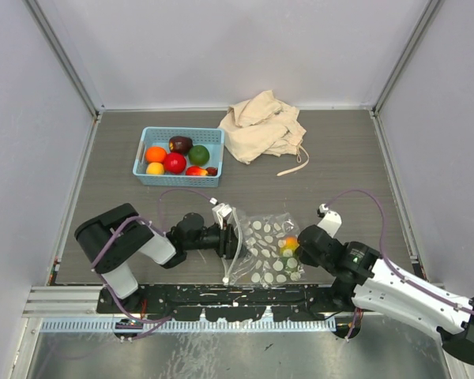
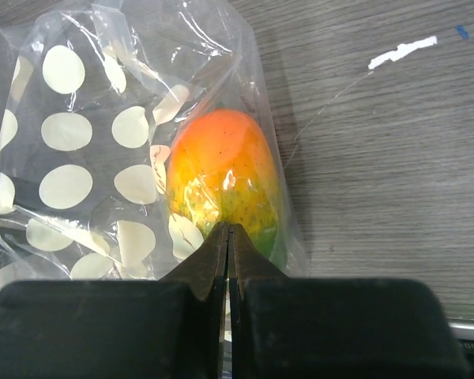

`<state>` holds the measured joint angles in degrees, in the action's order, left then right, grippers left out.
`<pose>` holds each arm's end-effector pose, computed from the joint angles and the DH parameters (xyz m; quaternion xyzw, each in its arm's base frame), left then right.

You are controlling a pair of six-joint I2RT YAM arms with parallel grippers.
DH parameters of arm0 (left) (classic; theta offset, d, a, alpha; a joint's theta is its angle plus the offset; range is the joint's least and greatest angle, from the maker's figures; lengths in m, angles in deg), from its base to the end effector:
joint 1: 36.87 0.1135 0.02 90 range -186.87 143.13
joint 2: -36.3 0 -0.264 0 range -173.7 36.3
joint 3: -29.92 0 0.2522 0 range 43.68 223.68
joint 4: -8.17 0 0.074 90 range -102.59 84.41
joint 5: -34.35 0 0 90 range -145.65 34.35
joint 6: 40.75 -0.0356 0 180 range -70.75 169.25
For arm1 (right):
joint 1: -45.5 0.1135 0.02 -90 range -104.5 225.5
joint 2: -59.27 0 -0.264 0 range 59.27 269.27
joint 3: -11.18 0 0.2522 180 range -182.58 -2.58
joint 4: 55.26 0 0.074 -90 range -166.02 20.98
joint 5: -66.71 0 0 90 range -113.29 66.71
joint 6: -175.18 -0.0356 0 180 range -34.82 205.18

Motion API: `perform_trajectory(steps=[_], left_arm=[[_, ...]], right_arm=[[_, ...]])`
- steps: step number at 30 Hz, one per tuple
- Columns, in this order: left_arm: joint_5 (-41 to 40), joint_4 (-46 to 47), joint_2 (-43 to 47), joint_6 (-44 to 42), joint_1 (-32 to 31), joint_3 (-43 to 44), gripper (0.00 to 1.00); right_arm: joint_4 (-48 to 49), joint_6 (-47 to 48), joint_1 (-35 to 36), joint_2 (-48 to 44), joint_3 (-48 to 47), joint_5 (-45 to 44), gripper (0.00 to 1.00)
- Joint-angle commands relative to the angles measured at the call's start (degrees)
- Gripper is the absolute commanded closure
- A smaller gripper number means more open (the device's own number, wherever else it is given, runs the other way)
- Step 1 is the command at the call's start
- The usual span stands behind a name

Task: Open the zip-top bag and remove the fake food
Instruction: Adjust the zipper food storage bag at the center of the board.

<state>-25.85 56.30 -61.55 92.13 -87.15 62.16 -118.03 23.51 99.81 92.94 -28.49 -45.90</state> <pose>0.1527 -0.2115 0.1138 0.2020 0.7678 -0.5577 0.2423 0.0751 0.0811 0.1968 0.1162 0.9341 0.1382 0.3079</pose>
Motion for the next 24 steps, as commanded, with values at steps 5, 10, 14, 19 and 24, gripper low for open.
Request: perform_trajectory(steps=[5, 10, 14, 19, 24], left_arm=[[1.6, -1.4, 5.3, 0.9, -0.8, 2.1, 0.53], [2.3, -7.5, 7.4, 1.5, -0.8, 3.9, 0.48], [0.5, -15.3, 10.2, 1.6, -0.8, 4.7, 0.50], [-2.0, -22.0, 14.1, 0.2, -0.8, 5.0, 0.53], [-1.3, -22.6, 14.7, 0.0, -0.9, 5.9, 0.54]], right_arm=[[3.7, 0.3, 0.7, 5.8, 1.8, -0.6, 0.93], [13.0, 2.5, 0.7, 3.2, 4.2, 1.7, 0.80], [14.0, 3.8, 0.7, -2.0, 2.9, 0.2, 0.71], [19.4, 10.7, 0.7, -9.6, 2.4, 4.9, 0.55], [39.0, 16.8, 0.8, -4.4, 6.6, 21.8, 0.44]])
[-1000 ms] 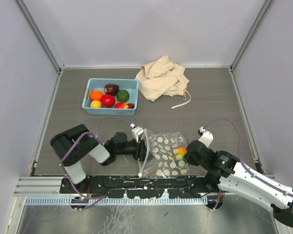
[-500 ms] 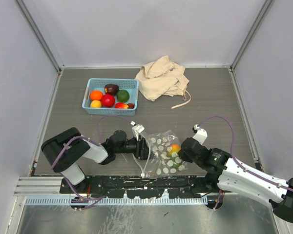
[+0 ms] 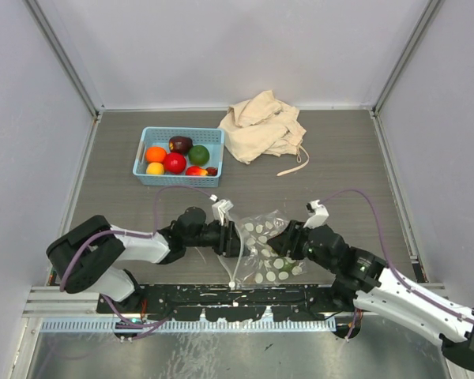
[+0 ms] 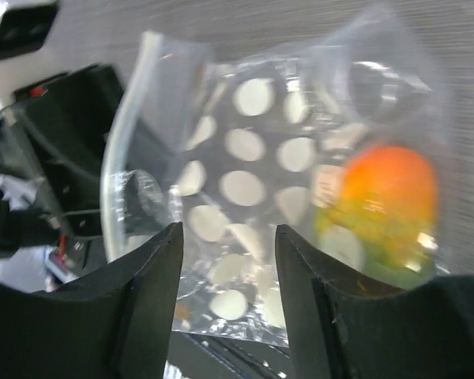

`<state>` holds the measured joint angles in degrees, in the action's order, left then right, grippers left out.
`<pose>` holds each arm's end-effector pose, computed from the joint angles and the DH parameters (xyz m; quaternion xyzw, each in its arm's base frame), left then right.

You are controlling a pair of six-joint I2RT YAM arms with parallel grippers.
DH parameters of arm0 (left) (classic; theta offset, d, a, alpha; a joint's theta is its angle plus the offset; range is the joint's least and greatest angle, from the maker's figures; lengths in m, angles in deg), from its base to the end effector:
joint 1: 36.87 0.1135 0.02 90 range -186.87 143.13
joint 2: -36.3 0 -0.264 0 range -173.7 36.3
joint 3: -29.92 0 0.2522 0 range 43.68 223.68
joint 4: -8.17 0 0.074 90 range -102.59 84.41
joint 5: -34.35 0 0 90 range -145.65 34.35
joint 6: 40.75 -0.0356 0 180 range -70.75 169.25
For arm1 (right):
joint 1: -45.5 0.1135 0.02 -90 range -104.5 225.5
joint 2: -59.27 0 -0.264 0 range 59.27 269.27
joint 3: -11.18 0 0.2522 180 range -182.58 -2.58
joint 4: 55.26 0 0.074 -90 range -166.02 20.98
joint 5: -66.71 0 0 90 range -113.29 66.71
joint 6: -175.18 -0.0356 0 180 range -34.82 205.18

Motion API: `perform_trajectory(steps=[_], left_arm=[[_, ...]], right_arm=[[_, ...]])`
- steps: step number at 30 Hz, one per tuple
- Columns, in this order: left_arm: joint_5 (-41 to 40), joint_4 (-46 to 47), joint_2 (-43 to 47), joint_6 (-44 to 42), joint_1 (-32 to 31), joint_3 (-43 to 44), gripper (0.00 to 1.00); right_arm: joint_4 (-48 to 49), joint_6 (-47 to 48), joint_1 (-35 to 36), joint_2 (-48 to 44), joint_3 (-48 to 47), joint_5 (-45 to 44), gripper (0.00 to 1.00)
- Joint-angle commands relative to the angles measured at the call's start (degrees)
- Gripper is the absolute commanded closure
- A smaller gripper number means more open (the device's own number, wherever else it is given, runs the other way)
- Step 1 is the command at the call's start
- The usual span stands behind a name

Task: Open the zip-top bag and remove the fake food
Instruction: Adjust the zipper food storage bag at the center of the board.

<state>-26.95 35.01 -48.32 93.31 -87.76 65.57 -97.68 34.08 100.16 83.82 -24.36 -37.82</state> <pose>0.1497 -0.2112 0.1464 0.1860 0.7941 -0.5376 0.2140 0.0767 0.0927 0.2147 0.0350 0.8667 0.3203 0.3808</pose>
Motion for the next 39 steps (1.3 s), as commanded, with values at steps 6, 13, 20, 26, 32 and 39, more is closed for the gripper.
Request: perform_trajectory(steps=[6, 13, 20, 26, 32, 39], left_arm=[[-0.1, -1.6, 1.5, -1.0, -0.5, 3.7, 0.52], [-1.1, -1.6, 1.3, 0.2, -0.6, 4.1, 0.51], [-3.5, -1.6, 1.1, 2.6, -0.6, 3.7, 0.51], [-5.0, -1.5, 1.9, 4.0, -0.8, 3.1, 0.51], [-5.0, 0.9, 1.3, 5.0, -0.9, 2.4, 0.50], [-5.3, 4.7, -0.9, 7.6, -0.6, 0.8, 0.48]], right_arm=[[28.3, 9.2, 4.7, 20.5, -3.1, 15.7, 0.34], [28.8, 8.9, 13.9, 28.2, -6.7, 8.8, 0.30], [32.1, 6.7, 18.6, 29.2, -6.8, 5.7, 0.27], [30.0, 3.5, 19.8, 26.9, -7.1, -0.1, 0.24], [18.8, 4.6, 19.8, 19.5, -8.0, -5.7, 0.25], [4.0, -4.5, 19.8, 8.7, -7.1, -10.6, 0.30]])
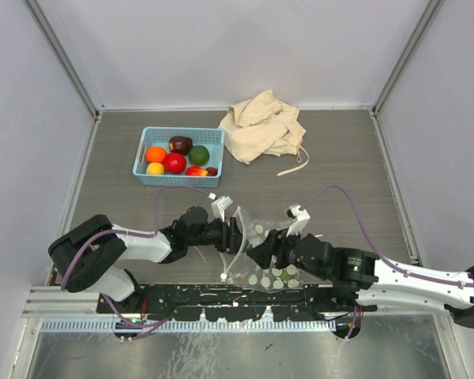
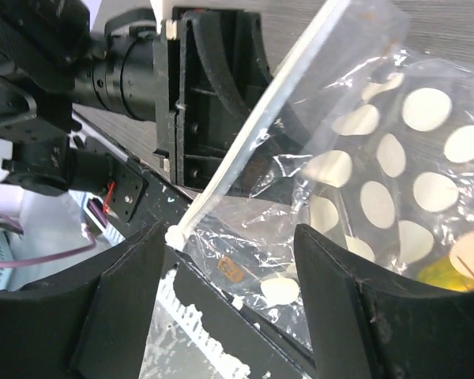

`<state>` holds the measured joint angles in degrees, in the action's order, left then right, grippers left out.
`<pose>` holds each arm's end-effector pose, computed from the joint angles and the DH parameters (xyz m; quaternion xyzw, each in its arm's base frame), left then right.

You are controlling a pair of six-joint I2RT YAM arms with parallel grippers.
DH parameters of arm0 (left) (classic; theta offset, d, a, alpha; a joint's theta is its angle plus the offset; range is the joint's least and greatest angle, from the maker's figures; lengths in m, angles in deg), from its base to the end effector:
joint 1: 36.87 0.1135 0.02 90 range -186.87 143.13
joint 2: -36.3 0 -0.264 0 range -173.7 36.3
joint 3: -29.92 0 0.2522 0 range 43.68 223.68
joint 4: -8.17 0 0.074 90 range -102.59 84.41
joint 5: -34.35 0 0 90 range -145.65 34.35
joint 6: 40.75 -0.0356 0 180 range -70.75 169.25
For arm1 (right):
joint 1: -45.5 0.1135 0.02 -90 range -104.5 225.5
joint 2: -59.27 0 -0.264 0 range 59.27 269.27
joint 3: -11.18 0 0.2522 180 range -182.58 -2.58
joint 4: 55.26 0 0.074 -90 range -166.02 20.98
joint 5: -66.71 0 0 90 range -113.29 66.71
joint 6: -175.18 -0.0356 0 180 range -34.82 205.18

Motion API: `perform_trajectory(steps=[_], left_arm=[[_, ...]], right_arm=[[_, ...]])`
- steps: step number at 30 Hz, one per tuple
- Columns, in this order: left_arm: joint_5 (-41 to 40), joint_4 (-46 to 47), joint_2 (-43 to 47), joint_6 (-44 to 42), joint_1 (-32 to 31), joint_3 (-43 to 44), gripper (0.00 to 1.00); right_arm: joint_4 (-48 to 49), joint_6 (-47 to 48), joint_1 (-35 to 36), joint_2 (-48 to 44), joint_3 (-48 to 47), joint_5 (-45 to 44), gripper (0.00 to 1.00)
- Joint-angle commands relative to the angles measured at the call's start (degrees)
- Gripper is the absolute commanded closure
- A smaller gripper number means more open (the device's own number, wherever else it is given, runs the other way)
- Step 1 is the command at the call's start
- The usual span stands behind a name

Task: Open the zip-top bag and remove the fake food
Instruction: Adjust the zipper food storage bag at the center of the board.

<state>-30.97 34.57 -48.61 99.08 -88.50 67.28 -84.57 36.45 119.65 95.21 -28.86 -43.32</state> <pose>0.1535 -0.2178 0.1520 0.1335 0.8038 -0.5391 0.2131 0.0541 0.1458 0.2407 -0.0921 0.8316 0.3932 0.3812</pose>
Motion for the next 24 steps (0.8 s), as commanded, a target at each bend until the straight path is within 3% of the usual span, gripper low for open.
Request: perform_trajectory(steps=[1, 9, 13, 19, 20, 24], left_arm=[[-1.6, 5.4, -0.4, 2.3, 0.4, -1.3, 0.46], [-2.0, -4.0, 5.0, 3.4, 2.5, -3.0, 0.42], [-2.2, -9.7, 8.9, 2.5, 3.5, -3.3, 0.37], [0.5, -10.5, 9.6, 2.8, 4.6, -2.1, 0.34], [1.5, -9.9, 9.3, 3.2, 4.9, -2.0, 0.34], [4.8, -6.4, 8.7, 5.7, 6.3, -2.7, 0.34]], right_arm=[[-11.1, -8.6, 0.5, -2.5, -3.2, -5.9, 0.30], [-32.1, -23.6, 6.8, 6.0, -13.0, -18.1, 0.24], [-43.2, -35.5, 8.8, 4.4, -14.1, -23.4, 0.18], [-45.7, -47.4, 8.8, -8.3, -5.1, -24.0, 0.15], [-46.8, -48.9, 8.7, -8.9, -4.3, -24.0, 0.02], [-49.8, -51.2, 8.7, -5.1, -4.4, -24.7, 0.00]])
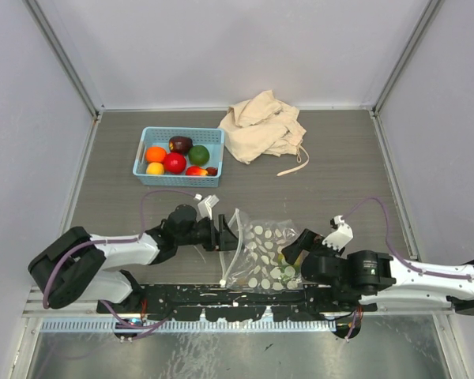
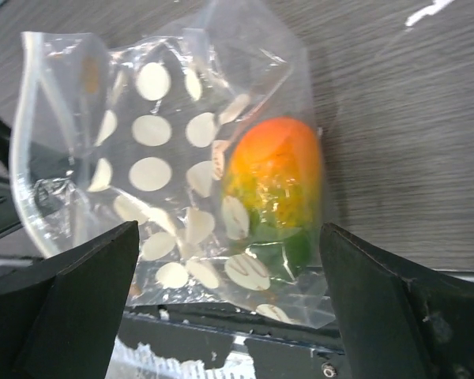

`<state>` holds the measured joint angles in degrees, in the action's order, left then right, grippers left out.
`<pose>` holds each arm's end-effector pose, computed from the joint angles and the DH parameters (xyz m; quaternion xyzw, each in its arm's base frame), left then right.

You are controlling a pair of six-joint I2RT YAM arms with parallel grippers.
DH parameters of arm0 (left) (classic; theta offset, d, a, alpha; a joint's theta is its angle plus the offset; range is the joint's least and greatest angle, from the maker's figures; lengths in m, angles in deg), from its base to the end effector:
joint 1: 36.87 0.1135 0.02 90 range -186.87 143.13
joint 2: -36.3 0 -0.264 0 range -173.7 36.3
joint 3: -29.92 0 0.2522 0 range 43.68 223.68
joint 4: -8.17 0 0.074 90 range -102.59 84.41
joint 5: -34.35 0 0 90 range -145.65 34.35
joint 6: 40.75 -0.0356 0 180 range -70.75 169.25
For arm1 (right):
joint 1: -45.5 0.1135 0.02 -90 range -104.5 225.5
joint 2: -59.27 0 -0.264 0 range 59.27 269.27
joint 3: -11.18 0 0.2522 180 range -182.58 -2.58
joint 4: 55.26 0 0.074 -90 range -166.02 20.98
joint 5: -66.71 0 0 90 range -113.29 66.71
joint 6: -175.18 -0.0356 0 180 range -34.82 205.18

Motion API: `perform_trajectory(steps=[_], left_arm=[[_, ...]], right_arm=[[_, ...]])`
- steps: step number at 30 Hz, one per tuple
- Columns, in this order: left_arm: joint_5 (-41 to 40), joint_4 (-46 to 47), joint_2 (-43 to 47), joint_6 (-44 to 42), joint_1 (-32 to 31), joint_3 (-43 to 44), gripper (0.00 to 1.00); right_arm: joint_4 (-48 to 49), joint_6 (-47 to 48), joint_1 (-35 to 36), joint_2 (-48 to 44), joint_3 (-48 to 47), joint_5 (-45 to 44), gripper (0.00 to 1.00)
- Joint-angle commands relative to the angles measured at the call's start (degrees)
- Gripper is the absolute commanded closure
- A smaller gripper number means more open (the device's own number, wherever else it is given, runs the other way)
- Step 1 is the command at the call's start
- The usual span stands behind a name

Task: Open the zip-top bag and remove the fake food
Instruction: Adjust the zipper food storage bag at the center of the board.

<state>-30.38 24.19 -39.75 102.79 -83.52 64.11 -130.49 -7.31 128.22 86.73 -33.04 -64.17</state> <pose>0.1535 -0.1848 0.1551 0.0663 0.8323 -0.5164 0.1903 0.0332 0.0764 0.2219 0.1713 0.8904 0.2403 0.3464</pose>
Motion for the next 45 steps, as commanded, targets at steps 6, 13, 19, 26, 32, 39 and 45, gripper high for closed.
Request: perform_trajectory(steps=[6, 13, 19, 26, 32, 39, 45], left_arm=[[6.5, 3.4, 2.7, 3.4, 3.0, -1.5, 0.30], [7.5, -0.3, 8.1, 3.3, 4.2, -1.6, 0.27], [10.0, -0.3, 7.7, 3.9, 4.1, 0.3, 0.27], [10.7, 0.6, 7.1, 4.4, 4.1, -0.1, 0.26], [11.5, -0.5, 5.8, 4.2, 4.1, 1.2, 0.26], [14.8, -0.5, -1.0, 3.5, 4.0, 5.5, 0.66], [16.0, -3.2, -4.6, 0.0, 5.6, 9.3, 0.92]], right_arm=[[-5.9, -13.8, 0.2, 2.8, 3.4, -3.3, 0.00], [-1.9, -10.9, 0.2, -16.0, 11.0, -4.1, 0.06], [-0.6, -10.3, 0.2, -8.6, 10.0, -2.9, 0.13], [5.0, -10.7, 0.2, -6.7, 13.4, -0.6, 0.40], [5.1, -8.4, 0.2, -9.0, 12.7, -1.9, 0.65], [8.5, -5.5, 0.2, -7.7, 12.1, -4.3, 0.99], [11.5, 0.1, 0.2, -7.1, 10.6, -11.2, 0.99]])
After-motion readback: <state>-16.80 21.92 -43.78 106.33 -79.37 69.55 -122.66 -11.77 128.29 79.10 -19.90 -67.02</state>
